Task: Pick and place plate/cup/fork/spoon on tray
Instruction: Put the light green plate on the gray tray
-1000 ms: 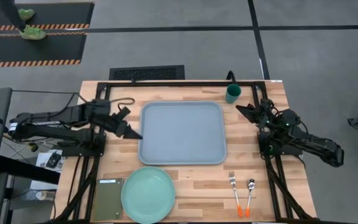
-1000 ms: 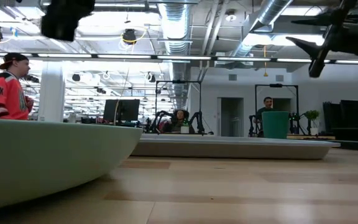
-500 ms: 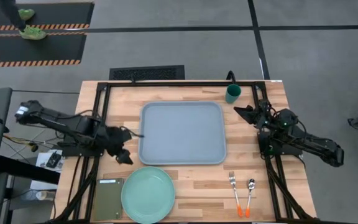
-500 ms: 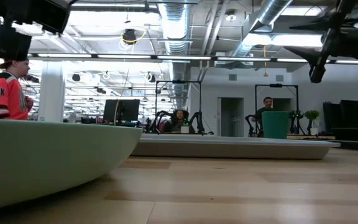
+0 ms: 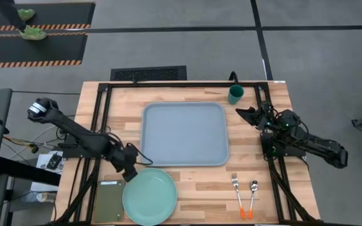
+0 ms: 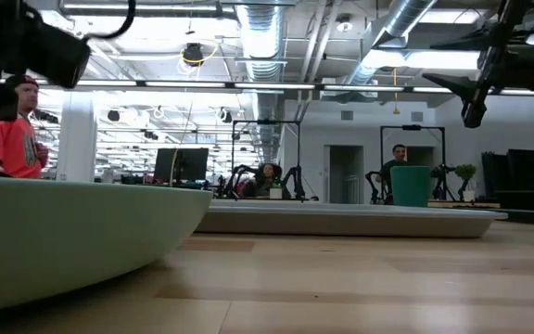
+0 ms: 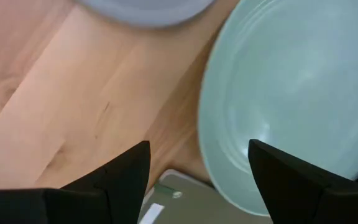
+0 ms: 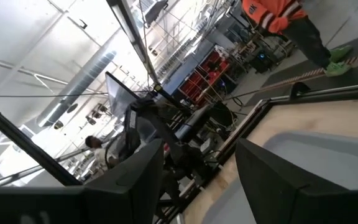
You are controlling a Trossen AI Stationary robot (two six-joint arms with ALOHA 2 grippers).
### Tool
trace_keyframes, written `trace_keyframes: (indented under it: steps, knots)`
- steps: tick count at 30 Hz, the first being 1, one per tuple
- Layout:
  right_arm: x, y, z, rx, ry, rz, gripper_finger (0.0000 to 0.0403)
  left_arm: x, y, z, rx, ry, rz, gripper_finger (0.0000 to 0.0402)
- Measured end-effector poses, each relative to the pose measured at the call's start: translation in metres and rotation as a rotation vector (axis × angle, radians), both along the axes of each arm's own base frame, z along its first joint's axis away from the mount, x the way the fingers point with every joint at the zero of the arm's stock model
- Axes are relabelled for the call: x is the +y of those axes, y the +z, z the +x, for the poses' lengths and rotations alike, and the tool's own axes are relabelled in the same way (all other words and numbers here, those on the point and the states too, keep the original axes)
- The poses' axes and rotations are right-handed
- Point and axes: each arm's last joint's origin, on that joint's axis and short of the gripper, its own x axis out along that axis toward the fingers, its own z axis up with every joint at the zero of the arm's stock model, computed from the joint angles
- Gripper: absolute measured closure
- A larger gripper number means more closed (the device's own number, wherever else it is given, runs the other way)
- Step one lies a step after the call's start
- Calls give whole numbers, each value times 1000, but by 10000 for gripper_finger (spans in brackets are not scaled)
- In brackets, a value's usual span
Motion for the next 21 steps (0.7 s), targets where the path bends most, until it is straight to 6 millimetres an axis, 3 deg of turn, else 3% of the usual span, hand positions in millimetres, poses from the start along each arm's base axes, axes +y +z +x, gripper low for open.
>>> trace_keyframes:
  steps: [8, 21]
  knots:
    - [0, 0, 0, 0, 0, 0, 178, -18, -31, 19, 38, -52, 24, 145]
    - [0, 0, 0, 0, 0, 0, 178, -16, -42, 19, 35, -21, 63, 161]
